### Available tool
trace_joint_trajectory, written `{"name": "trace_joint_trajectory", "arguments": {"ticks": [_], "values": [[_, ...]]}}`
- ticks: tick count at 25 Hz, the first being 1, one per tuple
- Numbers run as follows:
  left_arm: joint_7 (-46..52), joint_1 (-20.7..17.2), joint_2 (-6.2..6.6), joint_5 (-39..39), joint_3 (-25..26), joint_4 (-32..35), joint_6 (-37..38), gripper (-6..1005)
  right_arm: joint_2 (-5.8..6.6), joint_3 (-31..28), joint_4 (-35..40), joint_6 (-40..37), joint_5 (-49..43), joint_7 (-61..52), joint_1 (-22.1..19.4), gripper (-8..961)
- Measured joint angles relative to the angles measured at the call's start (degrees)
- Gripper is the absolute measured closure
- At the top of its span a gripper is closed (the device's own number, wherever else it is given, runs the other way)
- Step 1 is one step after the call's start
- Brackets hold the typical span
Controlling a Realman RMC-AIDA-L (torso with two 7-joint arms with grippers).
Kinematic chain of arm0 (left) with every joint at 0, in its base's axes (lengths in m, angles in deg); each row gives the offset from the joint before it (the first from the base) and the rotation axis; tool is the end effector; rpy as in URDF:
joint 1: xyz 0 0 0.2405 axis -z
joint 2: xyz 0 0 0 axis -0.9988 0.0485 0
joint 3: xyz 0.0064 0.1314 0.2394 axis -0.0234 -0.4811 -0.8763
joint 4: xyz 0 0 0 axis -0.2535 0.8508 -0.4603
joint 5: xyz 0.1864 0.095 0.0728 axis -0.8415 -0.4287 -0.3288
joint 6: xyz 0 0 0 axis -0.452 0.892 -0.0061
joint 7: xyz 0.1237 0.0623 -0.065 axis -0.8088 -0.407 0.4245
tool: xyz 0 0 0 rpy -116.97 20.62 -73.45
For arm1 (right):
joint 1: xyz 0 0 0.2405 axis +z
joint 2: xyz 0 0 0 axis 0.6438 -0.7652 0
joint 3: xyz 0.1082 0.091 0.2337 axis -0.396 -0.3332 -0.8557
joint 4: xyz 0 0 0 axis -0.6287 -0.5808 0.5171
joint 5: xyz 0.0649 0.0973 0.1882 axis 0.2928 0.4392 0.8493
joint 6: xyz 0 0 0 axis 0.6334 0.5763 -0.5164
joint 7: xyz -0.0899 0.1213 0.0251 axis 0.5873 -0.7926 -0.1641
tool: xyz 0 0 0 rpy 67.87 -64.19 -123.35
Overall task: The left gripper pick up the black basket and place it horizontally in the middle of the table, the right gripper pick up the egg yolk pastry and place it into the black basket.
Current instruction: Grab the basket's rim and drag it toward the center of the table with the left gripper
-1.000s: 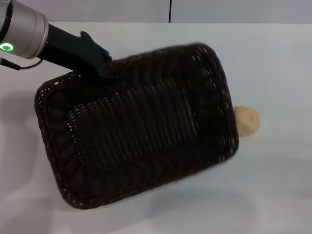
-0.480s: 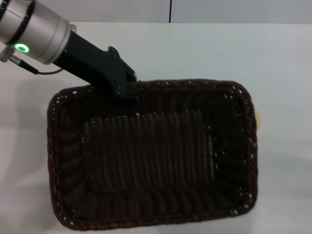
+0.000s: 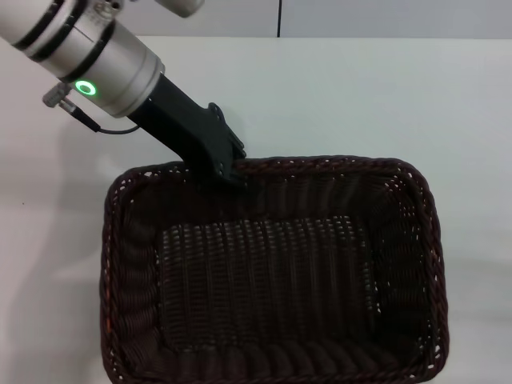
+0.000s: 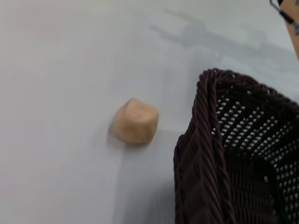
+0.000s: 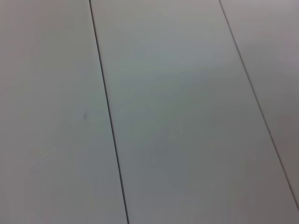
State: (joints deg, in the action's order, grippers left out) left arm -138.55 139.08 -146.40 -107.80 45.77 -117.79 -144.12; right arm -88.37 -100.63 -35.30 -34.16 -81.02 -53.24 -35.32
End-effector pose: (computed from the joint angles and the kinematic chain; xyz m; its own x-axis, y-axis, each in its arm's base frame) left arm -0.1303 0.4029 -0.0102 0.9782 0.1450 -0.1488 0.1466 -0.9892 0.0000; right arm 0.3583 0.1860 -0.0021 0.6053 0.3872 -0.6955 -0.7960 0.2927 -0.5298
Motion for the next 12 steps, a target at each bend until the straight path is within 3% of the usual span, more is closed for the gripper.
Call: {"name": "trace_joint_trajectory", "arguments": {"ticks": [7,12], "values": [[-1.3,1.9,-0.40,-1.1,-1.4,4.1,6.8,709,0.07,0.0,0.1,0.5,0.0,0.0,0.3,179],[-2.4,2.4,-0.39,-1.1,-1.7,4.5,7.7,693,0.09,0.0,0.0,0.6,-0.1,0.0,0.2,180]]}}
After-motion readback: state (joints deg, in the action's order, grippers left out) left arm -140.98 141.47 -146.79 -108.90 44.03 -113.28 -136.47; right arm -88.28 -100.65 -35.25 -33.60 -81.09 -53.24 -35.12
